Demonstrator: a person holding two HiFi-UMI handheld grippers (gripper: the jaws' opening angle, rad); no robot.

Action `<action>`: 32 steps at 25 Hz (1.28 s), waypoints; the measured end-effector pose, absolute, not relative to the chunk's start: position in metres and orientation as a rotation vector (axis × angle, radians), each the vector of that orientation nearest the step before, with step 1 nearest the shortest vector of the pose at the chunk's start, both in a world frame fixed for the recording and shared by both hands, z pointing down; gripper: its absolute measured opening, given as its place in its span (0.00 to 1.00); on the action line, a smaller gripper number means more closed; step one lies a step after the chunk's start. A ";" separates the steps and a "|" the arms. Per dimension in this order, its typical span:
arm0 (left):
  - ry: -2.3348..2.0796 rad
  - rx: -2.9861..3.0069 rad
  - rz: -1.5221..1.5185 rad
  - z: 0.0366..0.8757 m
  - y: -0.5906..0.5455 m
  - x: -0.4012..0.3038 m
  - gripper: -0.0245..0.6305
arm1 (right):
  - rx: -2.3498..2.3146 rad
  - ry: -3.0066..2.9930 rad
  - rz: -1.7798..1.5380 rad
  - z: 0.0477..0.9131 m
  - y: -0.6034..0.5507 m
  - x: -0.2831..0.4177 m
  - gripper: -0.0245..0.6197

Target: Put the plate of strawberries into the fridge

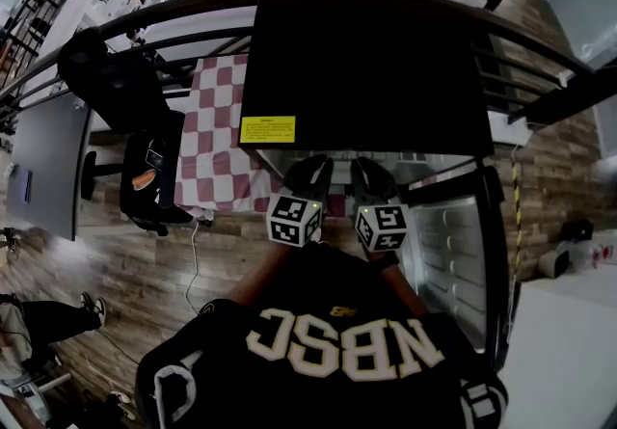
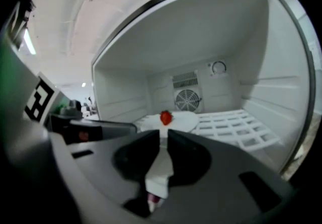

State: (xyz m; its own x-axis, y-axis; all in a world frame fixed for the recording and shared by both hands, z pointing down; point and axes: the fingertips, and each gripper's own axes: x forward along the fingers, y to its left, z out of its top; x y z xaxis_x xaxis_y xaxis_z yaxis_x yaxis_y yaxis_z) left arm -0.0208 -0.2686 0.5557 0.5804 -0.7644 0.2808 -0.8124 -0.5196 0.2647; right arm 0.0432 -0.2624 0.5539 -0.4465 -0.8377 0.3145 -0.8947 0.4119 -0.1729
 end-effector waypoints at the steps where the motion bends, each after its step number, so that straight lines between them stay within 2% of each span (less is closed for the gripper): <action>1: -1.286 2.452 0.168 0.554 -0.266 -0.021 0.13 | 1.541 -2.500 0.468 0.551 -0.260 0.043 0.13; 14: -1.333 2.469 0.021 0.508 -0.224 -0.014 0.06 | 1.537 -2.582 0.352 0.518 -0.214 0.057 0.08; 32: -1.390 2.428 -0.002 0.513 -0.174 -0.008 0.06 | 1.569 -2.601 0.290 0.506 -0.171 0.076 0.07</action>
